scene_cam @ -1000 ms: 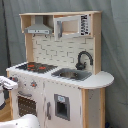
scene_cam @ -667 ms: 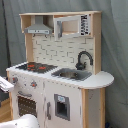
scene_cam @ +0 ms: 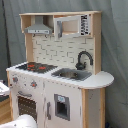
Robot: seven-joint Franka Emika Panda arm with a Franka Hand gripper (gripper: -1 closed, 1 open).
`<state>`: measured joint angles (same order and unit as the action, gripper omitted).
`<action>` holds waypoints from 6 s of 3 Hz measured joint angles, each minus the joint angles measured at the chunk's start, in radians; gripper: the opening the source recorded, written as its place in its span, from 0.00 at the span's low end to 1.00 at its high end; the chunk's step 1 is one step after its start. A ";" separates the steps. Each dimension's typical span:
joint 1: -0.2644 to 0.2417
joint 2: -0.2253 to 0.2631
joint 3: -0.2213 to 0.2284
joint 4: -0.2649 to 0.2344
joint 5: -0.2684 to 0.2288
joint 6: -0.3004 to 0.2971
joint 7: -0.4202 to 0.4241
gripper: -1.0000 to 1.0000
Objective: Play with the kitchen
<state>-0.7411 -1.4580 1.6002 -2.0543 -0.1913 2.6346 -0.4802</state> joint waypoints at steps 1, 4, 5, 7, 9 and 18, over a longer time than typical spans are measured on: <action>0.036 0.000 -0.081 -0.043 0.000 -0.026 -0.003 1.00; 0.141 -0.034 -0.267 -0.056 -0.025 -0.258 0.107 1.00; 0.182 -0.040 -0.305 -0.065 -0.058 -0.323 0.147 1.00; 0.279 -0.040 -0.387 -0.088 -0.181 -0.472 0.243 1.00; 0.400 -0.039 -0.470 -0.141 -0.301 -0.618 0.325 1.00; 0.740 0.001 -0.932 -0.504 -0.504 -0.451 0.601 1.00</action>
<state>-0.0007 -1.4573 0.6686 -2.5586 -0.6950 2.1840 0.1204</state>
